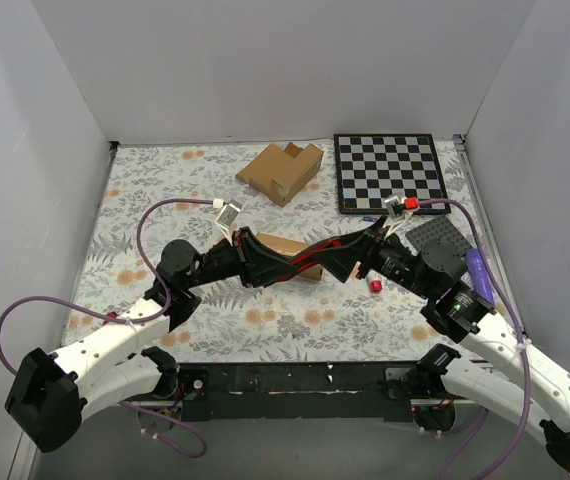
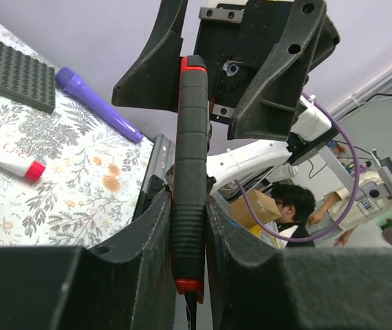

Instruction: Unpack the express box

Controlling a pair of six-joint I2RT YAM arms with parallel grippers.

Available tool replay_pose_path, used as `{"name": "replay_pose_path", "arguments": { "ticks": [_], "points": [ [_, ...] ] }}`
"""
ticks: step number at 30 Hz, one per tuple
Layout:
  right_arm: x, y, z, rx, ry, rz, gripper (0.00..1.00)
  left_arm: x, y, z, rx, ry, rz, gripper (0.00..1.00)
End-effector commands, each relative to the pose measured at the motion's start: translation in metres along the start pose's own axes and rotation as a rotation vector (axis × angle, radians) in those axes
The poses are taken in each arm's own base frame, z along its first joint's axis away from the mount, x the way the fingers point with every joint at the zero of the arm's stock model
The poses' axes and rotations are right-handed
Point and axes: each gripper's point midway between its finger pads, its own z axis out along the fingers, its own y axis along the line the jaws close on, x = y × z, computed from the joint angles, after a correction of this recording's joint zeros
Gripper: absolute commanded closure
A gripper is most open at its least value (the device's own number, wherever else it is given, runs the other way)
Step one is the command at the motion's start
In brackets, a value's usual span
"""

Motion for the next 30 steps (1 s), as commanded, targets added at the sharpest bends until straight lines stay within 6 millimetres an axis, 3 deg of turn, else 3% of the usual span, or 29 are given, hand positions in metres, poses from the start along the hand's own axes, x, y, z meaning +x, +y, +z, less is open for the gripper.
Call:
{"name": "replay_pose_path", "arguments": {
  "ticks": [1, 9, 19, 25, 30],
  "points": [
    [-0.026, 0.023, 0.006, -0.110, -0.111, 0.044, 0.09, -0.014, -0.024, 0.000, 0.103, -0.060, 0.008, 1.00],
    [-0.022, 0.039, 0.017, -0.211, -0.063, 0.053, 0.15, -0.008, -0.029, 0.002, 0.147, -0.023, -0.013, 1.00],
    [-0.015, 0.047, 0.024, -0.276, -0.027, 0.087, 0.37, -0.006, -0.025, 0.004, 0.143, -0.010, -0.034, 1.00],
    [-0.011, 0.049, 0.025, -0.299, -0.007, 0.104, 0.44, -0.008, -0.023, 0.006, 0.140, -0.018, -0.040, 1.00],
    [-0.008, 0.050, 0.026, -0.311, 0.007, 0.118, 0.35, -0.010, -0.021, 0.008, 0.133, -0.033, -0.042, 1.00]
  ]
}}
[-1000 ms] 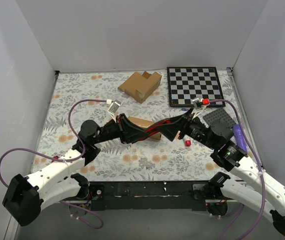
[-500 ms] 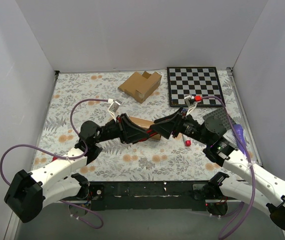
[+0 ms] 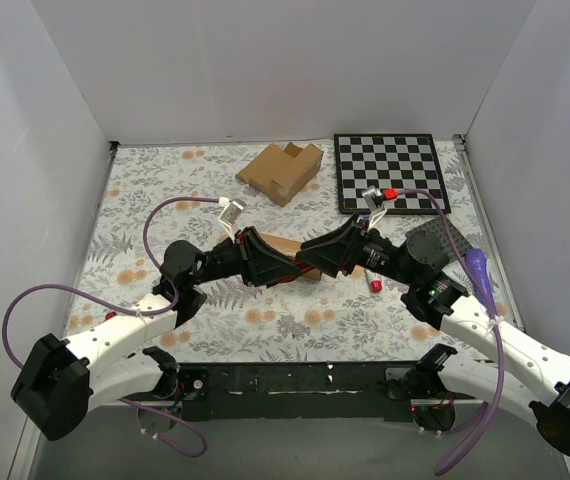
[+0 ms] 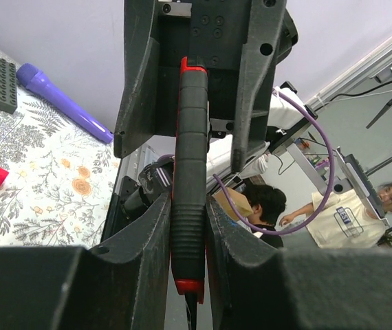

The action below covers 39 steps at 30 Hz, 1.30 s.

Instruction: Unpack the express box

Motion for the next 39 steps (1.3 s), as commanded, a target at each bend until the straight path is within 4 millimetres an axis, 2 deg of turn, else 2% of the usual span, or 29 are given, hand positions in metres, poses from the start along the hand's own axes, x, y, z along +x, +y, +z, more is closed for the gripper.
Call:
{"name": "replay_pose_path", "arguments": {
  "ticks": [1, 9, 10, 13, 15, 19, 24, 27, 28, 29, 30, 33, 34, 35, 38, 39],
  "points": [
    [-0.014, 0.019, 0.002, -0.074, -0.038, -0.025, 0.35, -0.009, -0.010, 0.003, 0.035, -0.032, 0.033, 1.00],
    [-0.005, 0.016, 0.003, -0.078, -0.001, -0.013, 0.45, -0.015, -0.008, 0.006, 0.035, -0.059, 0.025, 1.00],
    [-0.006, 0.016, 0.001, -0.077, -0.006, -0.015, 0.45, -0.016, -0.010, 0.006, 0.038, -0.066, 0.027, 1.00],
    [-0.007, 0.013, -0.001, -0.060, -0.021, -0.016, 0.37, -0.019, -0.010, 0.004, 0.032, -0.089, 0.029, 1.00],
    [-0.007, 0.014, -0.001, -0.059, -0.019, -0.018, 0.39, -0.019, -0.009, 0.004, 0.031, -0.094, 0.025, 1.00],
    [-0.003, 0.012, 0.001, -0.066, 0.000, -0.012, 0.54, -0.017, -0.008, 0.007, 0.040, -0.076, 0.010, 1.00],
    [-0.005, 0.014, 0.001, -0.072, -0.011, -0.015, 0.58, -0.011, -0.008, 0.009, 0.038, -0.055, 0.003, 1.00],
    [-0.005, 0.015, 0.001, -0.076, -0.009, -0.018, 0.74, -0.006, -0.006, 0.007, 0.037, -0.040, -0.003, 1.00],
    [-0.005, 0.015, 0.001, -0.076, -0.007, -0.018, 0.87, -0.005, -0.006, 0.007, 0.038, -0.034, -0.009, 1.00],
    [-0.005, 0.014, 0.001, -0.074, -0.007, -0.019, 0.95, -0.004, -0.006, 0.007, 0.038, -0.029, -0.010, 1.00],
    [-0.004, 0.013, 0.001, -0.070, -0.006, -0.015, 0.99, -0.004, -0.005, 0.007, 0.033, -0.026, -0.013, 1.00],
    [-0.005, 0.012, 0.000, -0.062, -0.007, -0.025, 0.99, -0.001, 0.002, 0.007, -0.006, -0.008, -0.023, 0.99],
    [-0.007, 0.012, 0.000, -0.049, -0.007, -0.026, 0.99, 0.000, 0.004, 0.008, -0.023, 0.002, -0.033, 0.97],
    [-0.008, 0.011, -0.001, -0.042, -0.008, -0.036, 0.99, 0.000, 0.006, 0.008, -0.033, 0.003, -0.023, 0.78],
    [-0.018, 0.010, -0.005, 0.010, -0.025, -0.084, 0.99, -0.002, 0.011, 0.008, -0.071, 0.015, -0.006, 0.52],
    [-0.023, 0.011, -0.009, 0.027, -0.038, -0.104, 0.99, -0.003, 0.012, 0.008, -0.086, 0.012, 0.000, 0.47]
  ]
}}
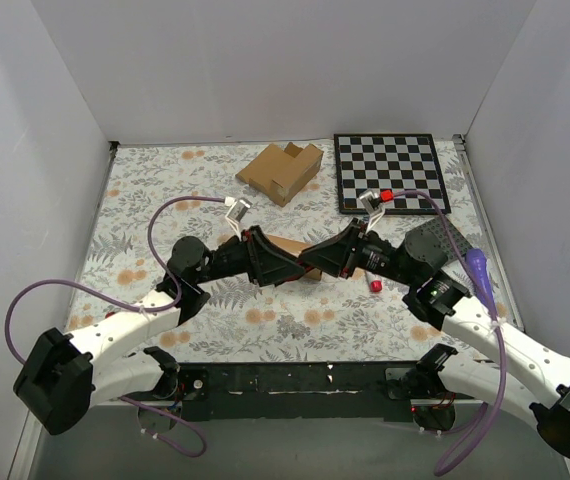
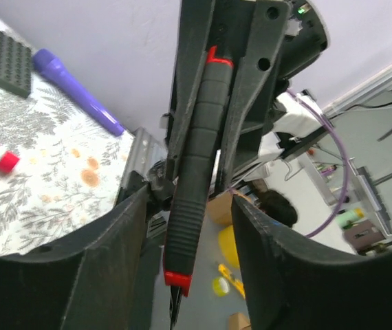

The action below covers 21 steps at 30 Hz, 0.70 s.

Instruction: Unpack the express box

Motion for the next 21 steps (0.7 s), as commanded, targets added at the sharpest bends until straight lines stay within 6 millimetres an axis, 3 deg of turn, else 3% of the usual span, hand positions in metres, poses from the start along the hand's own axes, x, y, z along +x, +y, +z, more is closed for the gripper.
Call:
{"name": "replay_pose_path", "arguments": {
  "ticks": [1, 3, 4, 6, 12, 18, 21],
  "points": [
    [-0.031, 0.004, -0.011, 0.092, -0.078, -0.139, 0.99, -0.005, 0.000, 0.000, -0.073, 0.016, 0.037, 0.43],
    [-0.046, 0.009, -0.018, 0.131, -0.109, -0.189, 0.99, -0.017, 0.005, 0.000, -0.128, -0.030, 0.087, 0.32],
    [-0.046, -0.001, -0.022, 0.198, -0.107, -0.194, 0.99, -0.017, 0.010, -0.003, -0.165, -0.029, 0.085, 0.29],
    [-0.057, 0.001, -0.031, 0.237, -0.133, -0.252, 0.99, -0.031, 0.009, -0.007, -0.204, -0.083, 0.139, 0.24],
    [-0.066, -0.031, -0.062, 0.470, -0.187, -0.294, 0.99, -0.046, 0.032, -0.017, -0.355, -0.138, 0.146, 0.19],
    [-0.055, -0.081, -0.096, 0.717, -0.206, -0.320, 0.99, -0.043, 0.084, -0.032, -0.595, -0.153, 0.102, 0.16],
    [-0.047, -0.106, -0.109, 0.835, -0.190, -0.324, 0.99, -0.043, 0.125, -0.057, -0.842, -0.182, 0.064, 0.17]
  ]
}}
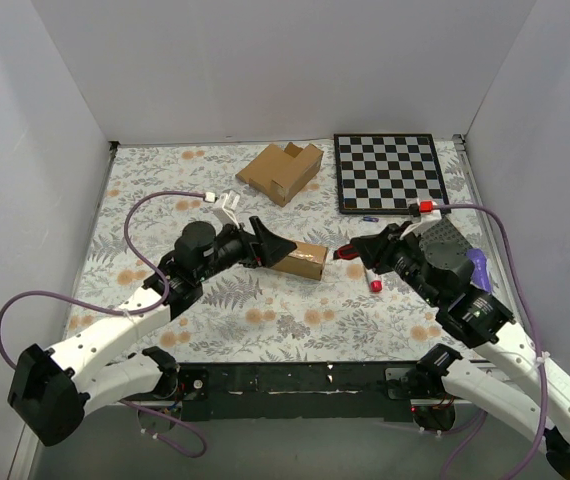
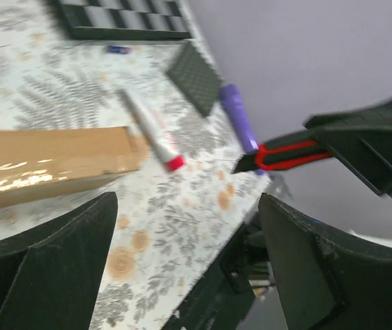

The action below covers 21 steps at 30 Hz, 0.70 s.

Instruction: Unpack the express box

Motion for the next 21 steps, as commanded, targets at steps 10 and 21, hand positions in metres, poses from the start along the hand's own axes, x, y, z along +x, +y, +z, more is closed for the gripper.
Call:
{"name": "replay_pose_path", "arguments": {
  "ticks": [10, 21],
  "points": [
    [0.006, -0.089, 0.019, 0.410, -0.183, -0.024, 0.99, 0.003, 0.123, -0.037, -0.654, -0.135, -0.120, 0.23],
    [0.000, -0.100, 0.066, 0.474, -0.187, -0.091, 0.99, 0.015, 0.126, -0.027, -0.665, -0.100, -0.208, 0.20]
  ]
}}
